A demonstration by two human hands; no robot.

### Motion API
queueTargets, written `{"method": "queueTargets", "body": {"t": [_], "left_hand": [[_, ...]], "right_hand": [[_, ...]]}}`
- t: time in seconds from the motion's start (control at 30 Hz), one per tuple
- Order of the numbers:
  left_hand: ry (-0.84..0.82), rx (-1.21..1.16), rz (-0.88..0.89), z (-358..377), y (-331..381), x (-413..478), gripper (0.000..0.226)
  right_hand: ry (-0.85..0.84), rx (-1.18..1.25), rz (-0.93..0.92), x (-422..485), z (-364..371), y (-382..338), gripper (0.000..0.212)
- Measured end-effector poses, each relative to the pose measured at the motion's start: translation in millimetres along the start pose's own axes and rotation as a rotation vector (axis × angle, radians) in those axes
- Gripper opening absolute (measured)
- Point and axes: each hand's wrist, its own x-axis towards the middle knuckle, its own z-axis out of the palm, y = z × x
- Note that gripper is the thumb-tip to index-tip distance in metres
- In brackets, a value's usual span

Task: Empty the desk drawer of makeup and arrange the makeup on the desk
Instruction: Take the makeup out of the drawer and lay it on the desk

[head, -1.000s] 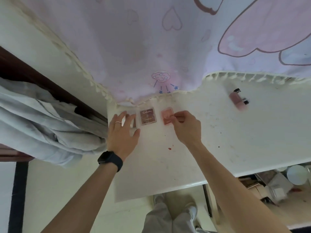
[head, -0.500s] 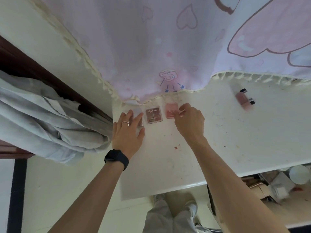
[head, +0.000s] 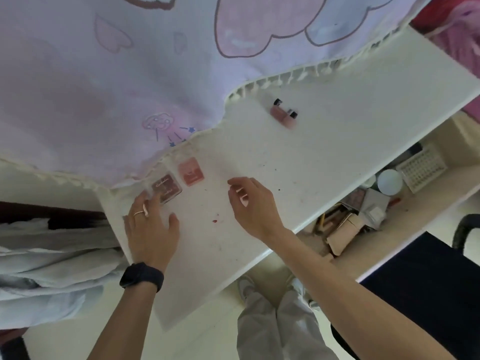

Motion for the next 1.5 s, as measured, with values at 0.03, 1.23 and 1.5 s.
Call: {"method": "queueTargets", "body": {"t": [0.03, 1.23, 1.5], "left_hand": [[0.015, -0.041, 0.035, 3.9, 13.8, -4.8, 0.058], [-0.853, -0.047, 0.505, 208.0, 278.2, -123.7, 0.049], [-0.872, -0.568, 0.003, 194.2, 305.4, -106.3, 0.052]], "right_hand": [[0.015, 0.012, 0.020, -19.2, -13.4, 10.4, 0.021], [-0.174, -0.442, 0.912, -13.4, -240.0, 255.3, 0.088], [-0.168, -0.111, 0.748, -20.1, -246.3, 246.7, 0.037]]}}
